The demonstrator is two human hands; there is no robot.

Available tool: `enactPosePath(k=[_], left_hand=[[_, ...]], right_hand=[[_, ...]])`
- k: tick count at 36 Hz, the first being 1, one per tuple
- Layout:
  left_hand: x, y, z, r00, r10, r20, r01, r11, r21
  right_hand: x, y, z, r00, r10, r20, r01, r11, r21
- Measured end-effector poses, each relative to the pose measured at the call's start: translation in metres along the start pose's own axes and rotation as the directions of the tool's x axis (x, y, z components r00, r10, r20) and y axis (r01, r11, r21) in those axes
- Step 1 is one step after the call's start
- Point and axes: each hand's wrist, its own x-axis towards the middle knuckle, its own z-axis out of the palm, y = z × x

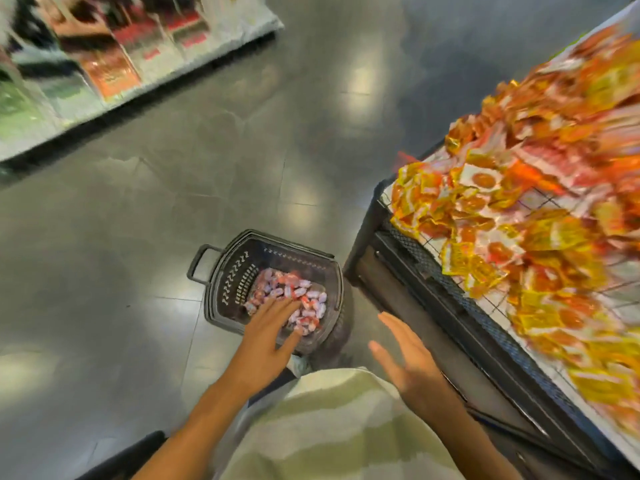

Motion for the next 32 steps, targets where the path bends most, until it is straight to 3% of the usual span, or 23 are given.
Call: enactPosePath(k=[9,17,21,26,32], left_hand=[[0.05,0.122,0.084,0.948,0.277,0.156,-0.298,0.945,0.133],[0.053,0.235,0.187,0.837,0.429,0.338,-0.503,0.847,0.171],[0.042,0.271,0.228,0.777,0.454,0.436,-0.57,0.802,0.18],[0.037,0.295,0.258,0.707,0.518,0.481,-0.661,0.727,0.189],[0.056,0.305,0.273,0.665,0.553,0.502,-0.717,0.661,0.222]], right_hand=[[-0.07,0.094,-0.093,0.974,0.086,-0.211,-0.049,0.983,0.175],[-0.147,0.192,-0.153,0.872,0.193,-0.45,-0.076,0.961,0.266],[-0.177,0.232,-0.17,0.812,0.298,-0.501,-0.127,0.929,0.348],[-0.197,0.261,-0.186,0.716,0.438,-0.543,-0.127,0.847,0.516],[-0.181,0.283,-0.2,0.613,0.652,-0.447,-0.111,0.631,0.768]])
